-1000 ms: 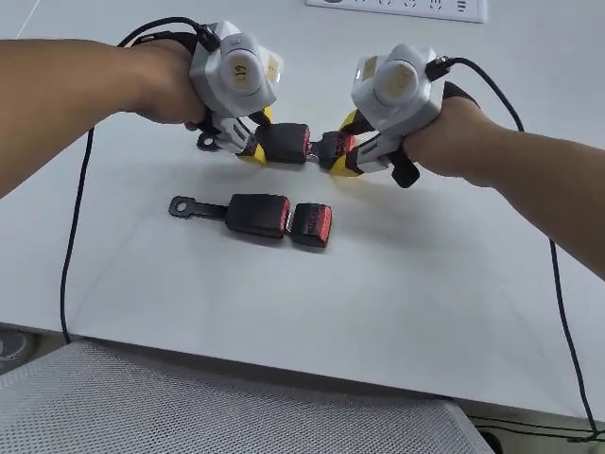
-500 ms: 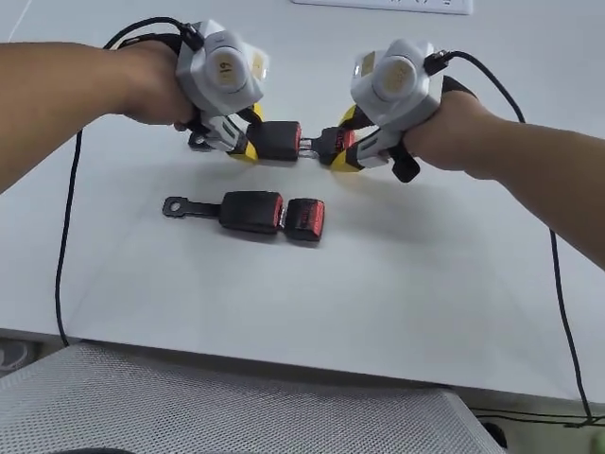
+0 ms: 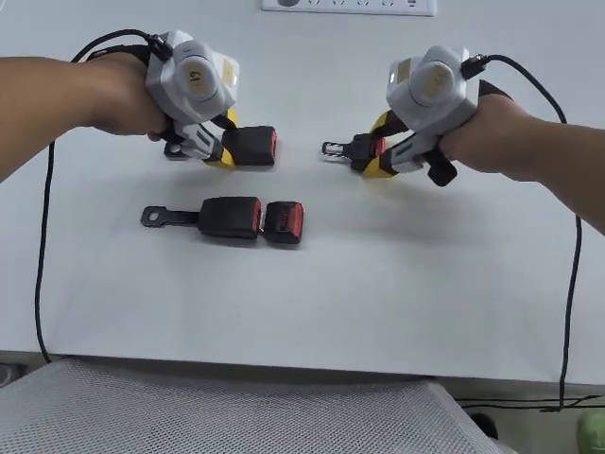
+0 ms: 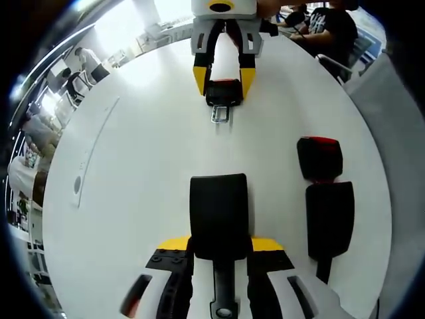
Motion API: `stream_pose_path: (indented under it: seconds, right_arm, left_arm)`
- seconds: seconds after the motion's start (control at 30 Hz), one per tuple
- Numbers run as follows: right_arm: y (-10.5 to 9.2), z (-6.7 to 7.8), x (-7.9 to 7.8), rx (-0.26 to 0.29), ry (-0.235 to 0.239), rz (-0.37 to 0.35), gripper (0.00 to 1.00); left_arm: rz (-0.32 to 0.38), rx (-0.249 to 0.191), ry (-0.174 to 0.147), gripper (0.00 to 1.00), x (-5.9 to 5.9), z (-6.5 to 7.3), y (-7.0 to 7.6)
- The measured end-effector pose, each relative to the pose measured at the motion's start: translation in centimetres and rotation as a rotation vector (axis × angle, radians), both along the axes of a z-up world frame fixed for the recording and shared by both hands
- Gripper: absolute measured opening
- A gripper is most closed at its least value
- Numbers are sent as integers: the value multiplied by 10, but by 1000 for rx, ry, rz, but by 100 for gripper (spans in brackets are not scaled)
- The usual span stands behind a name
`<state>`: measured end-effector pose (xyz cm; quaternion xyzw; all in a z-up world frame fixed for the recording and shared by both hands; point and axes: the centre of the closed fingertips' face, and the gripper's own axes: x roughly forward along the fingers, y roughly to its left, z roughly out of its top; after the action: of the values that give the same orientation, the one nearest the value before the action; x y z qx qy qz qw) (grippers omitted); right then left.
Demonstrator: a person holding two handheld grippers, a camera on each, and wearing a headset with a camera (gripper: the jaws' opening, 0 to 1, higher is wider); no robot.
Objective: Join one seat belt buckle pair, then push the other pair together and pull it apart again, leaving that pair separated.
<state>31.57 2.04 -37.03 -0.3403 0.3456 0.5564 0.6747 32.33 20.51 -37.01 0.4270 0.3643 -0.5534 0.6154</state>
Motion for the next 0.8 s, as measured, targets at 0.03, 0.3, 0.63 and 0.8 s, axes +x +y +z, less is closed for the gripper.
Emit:
stream_pose_path:
  seconds: [0.03, 0.3, 0.63, 0.8]
  right_arm:
    - [-5, 0, -1, -6, 2, -1, 35]
    - [-45, -1, -6, -59, 3, -21, 36]
    - [-68, -1, -12, -110, 21, -30, 37]
    - [-66, 1, -10, -143, -4, -39, 40]
  left_arm:
    - [1, 0, -1, 31, 0, 0, 0]
    - [8, 9, -9, 31, 0, 0, -1]
    - [7, 28, -22, 31, 0, -1, -1]
    - [10, 42, -37, 32, 0, -1, -1]
